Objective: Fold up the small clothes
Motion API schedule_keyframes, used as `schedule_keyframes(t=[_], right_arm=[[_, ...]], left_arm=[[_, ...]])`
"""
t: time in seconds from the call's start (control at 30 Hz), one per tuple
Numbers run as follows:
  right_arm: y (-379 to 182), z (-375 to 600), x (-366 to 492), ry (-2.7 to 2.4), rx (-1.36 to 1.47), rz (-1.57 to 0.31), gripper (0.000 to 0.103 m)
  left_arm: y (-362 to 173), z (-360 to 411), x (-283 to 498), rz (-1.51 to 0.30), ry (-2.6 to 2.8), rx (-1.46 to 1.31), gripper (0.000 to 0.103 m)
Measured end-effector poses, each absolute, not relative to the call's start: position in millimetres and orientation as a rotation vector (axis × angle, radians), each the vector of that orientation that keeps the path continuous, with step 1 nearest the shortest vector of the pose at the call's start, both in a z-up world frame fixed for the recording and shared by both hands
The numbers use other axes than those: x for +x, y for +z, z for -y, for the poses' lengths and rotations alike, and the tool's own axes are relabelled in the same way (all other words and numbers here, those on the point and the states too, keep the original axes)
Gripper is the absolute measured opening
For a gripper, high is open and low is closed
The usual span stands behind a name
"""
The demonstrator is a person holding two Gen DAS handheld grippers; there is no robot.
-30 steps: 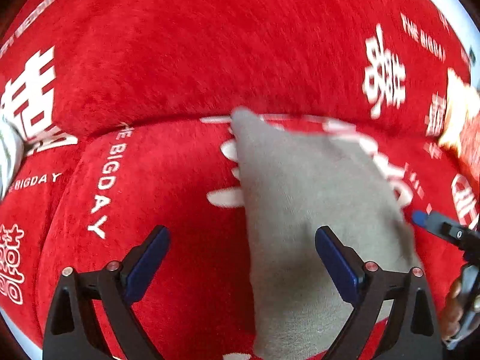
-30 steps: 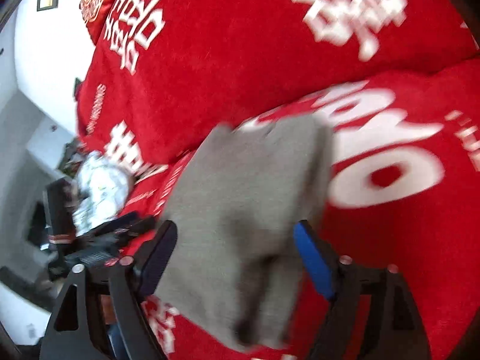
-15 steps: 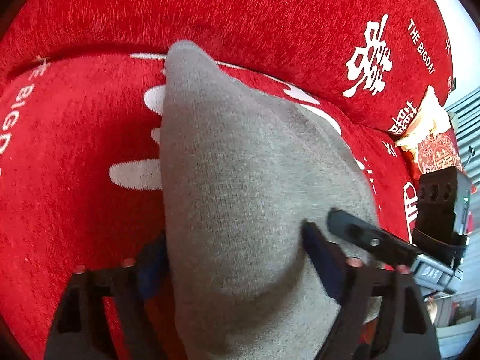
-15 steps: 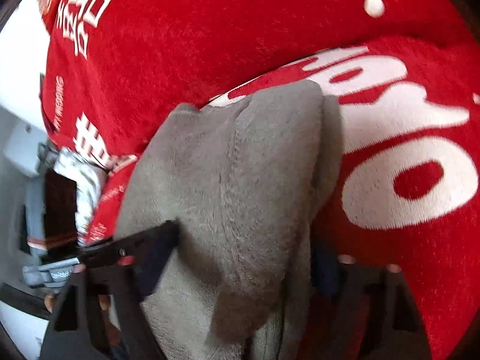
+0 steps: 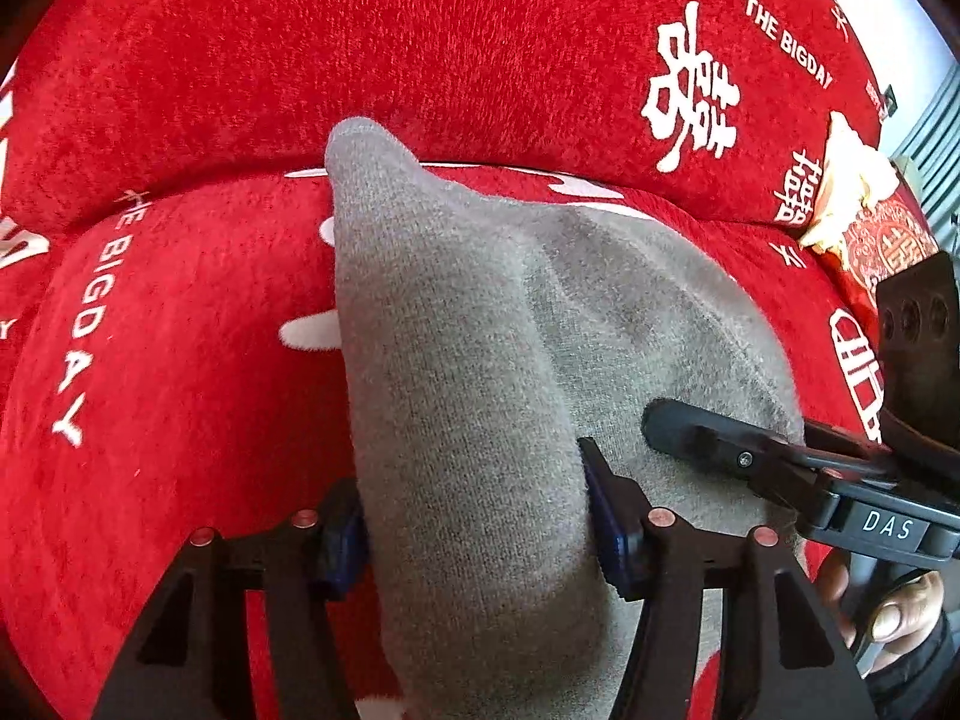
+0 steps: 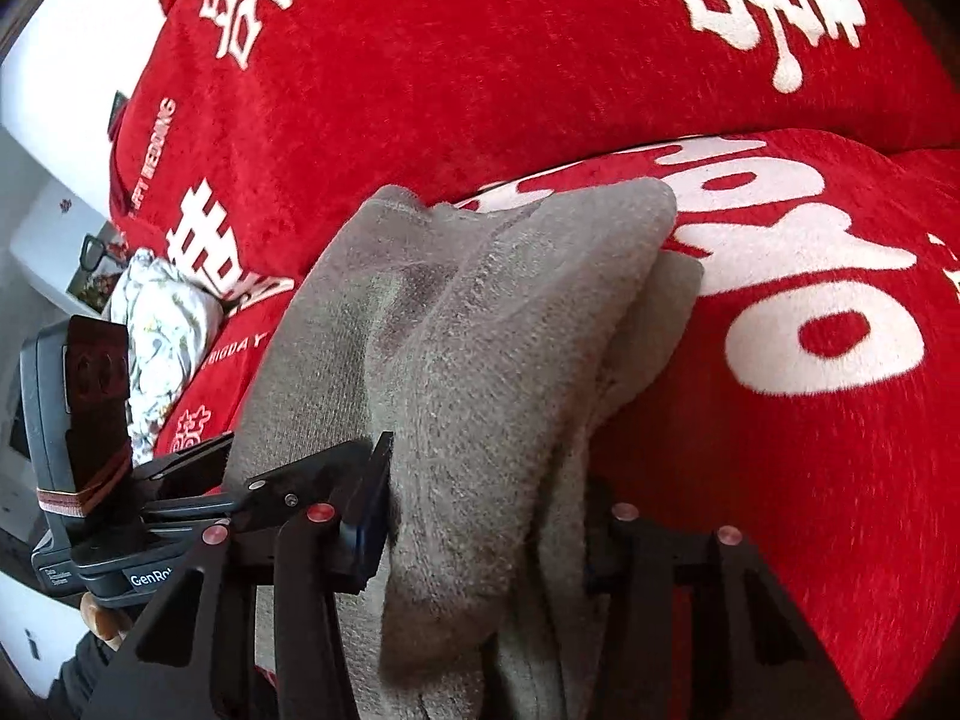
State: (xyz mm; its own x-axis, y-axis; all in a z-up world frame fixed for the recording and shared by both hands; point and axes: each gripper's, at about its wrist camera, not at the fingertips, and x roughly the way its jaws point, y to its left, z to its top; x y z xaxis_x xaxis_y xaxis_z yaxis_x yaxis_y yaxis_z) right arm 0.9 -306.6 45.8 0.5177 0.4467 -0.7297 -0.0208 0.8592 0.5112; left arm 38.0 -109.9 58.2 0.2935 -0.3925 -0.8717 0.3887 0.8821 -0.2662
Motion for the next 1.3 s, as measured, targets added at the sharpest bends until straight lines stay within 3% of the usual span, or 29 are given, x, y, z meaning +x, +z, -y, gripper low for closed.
schedule_keyframes(t=[1.3], right_arm=[[52, 219, -79, 0.331, 0.362, -0.985, 0.051]], left_arm=[[65, 29, -63, -1.080, -0.456, 0.002, 0.061]])
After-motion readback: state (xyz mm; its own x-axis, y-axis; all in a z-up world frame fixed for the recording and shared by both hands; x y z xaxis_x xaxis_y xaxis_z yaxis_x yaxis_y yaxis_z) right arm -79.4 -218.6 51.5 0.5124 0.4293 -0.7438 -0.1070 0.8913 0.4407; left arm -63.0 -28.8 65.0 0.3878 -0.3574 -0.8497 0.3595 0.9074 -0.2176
